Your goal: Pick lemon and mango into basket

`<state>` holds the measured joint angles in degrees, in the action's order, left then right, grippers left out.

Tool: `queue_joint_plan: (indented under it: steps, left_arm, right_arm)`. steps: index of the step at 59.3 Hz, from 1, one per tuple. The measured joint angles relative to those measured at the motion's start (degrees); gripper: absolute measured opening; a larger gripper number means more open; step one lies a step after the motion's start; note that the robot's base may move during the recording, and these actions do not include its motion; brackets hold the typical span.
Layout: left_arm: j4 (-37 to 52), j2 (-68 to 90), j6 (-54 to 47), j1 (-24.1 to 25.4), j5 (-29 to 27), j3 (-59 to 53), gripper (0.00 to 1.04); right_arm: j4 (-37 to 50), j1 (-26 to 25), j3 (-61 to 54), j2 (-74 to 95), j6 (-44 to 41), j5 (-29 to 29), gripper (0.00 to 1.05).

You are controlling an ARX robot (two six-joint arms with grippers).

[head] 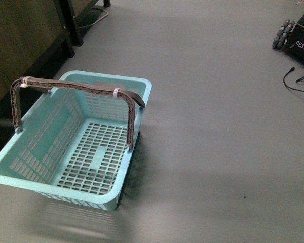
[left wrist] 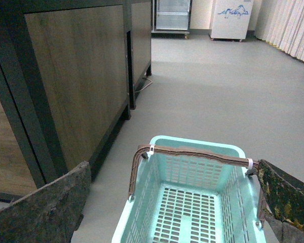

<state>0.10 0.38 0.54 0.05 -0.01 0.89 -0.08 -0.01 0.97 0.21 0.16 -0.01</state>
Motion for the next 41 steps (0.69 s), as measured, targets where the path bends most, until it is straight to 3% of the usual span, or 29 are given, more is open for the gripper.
queue_joint_plan:
  steps: [37, 41]
  left_arm:
    - [0.00, 0.00, 0.00, 0.00, 0.00, 0.00, 0.98]
    - [-9.51, 4.26, 6.38, 0.55, 1.97, 3.48, 0.98]
  right_arm:
    - [0.00, 0.00, 0.02, 0.00, 0.00, 0.00, 0.96]
    - [0.00, 0.00, 0.02, 0.00, 0.00, 0.02, 0.96]
